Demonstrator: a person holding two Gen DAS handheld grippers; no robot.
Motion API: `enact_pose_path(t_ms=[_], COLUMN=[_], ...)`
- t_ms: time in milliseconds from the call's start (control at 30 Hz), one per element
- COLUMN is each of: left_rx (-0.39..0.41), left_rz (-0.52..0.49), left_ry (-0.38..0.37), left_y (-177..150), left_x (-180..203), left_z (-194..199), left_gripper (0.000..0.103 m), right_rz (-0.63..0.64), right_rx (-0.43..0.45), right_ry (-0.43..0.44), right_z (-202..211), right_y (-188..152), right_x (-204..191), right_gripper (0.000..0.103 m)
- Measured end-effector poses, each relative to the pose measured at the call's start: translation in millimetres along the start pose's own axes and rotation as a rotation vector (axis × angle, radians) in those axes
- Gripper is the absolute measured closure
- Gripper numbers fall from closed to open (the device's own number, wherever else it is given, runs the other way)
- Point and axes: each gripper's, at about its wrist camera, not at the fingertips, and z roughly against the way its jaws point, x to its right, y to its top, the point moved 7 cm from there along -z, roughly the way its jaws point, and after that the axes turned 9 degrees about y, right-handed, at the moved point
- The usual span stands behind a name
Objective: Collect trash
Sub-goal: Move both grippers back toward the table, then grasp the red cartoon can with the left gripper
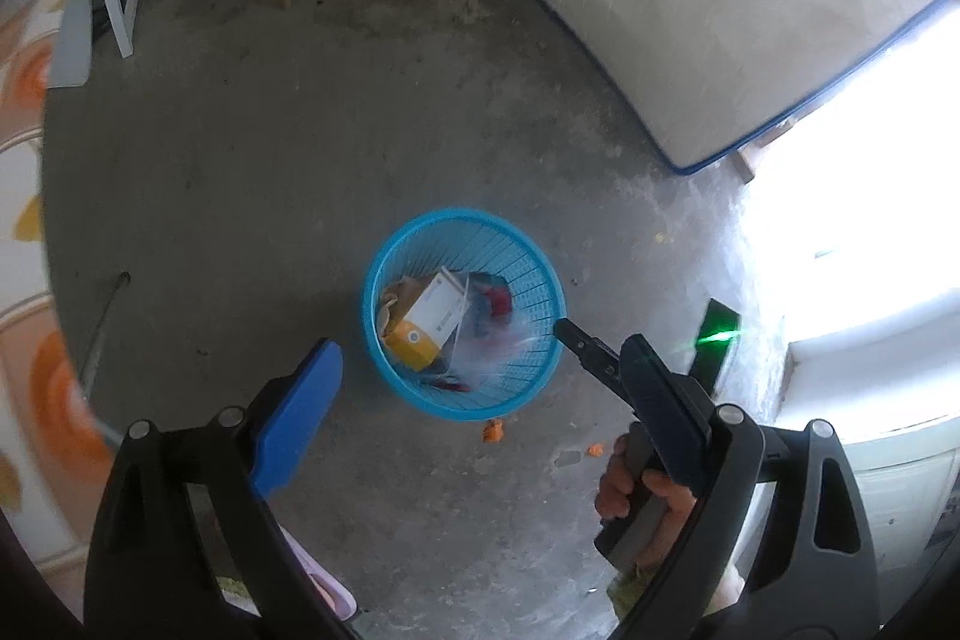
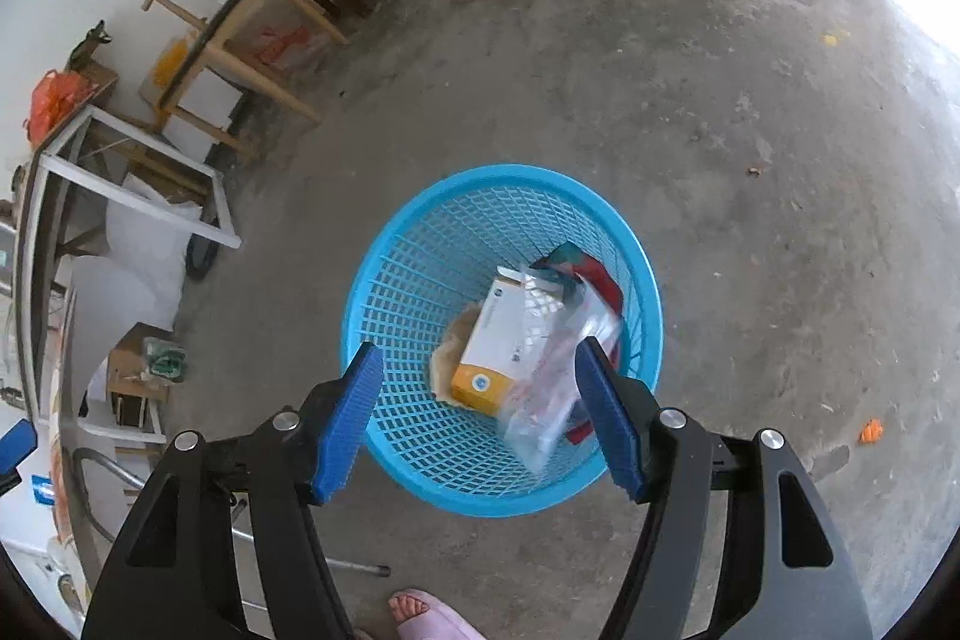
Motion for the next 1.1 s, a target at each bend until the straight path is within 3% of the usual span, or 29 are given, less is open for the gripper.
enact_pose_path(t_ms=[200,367,467,667,867,1100], left_rx=[0.104,0.261,0.318,0.354,0.389,0.501], left_rz=[-0.039,-0.062,-0.076,-0.059,0.05,0.203], left_ry=[-0.05,-0.059,-0.011,0.075,0.102,0.105], left_y=[-24,-70,-103,-182,-243,-272], left_x=[-10,-42,-67,-128,-184,-238], left_z=[72,149,176,213,235,262], left_gripper=[0.013,0.013,0.013,0.013,0.013,0.013], right_rz=[-0.031,0.002,0.02,0.115,0.293,0.504], right_rx=[0.031,0.026,0.037,0.034,0.009,-0.123], right_ry=[0.051,0.089,0.133,0.205,0.312,0.483], right_z=[19,42,68,120,155,151], right_y=[2,-11,-24,-56,-82,-141], right_x=[-10,-25,-37,-77,-168,-304], right_gripper=[0.038,0.038,0.028,0.024,0.024,0.024])
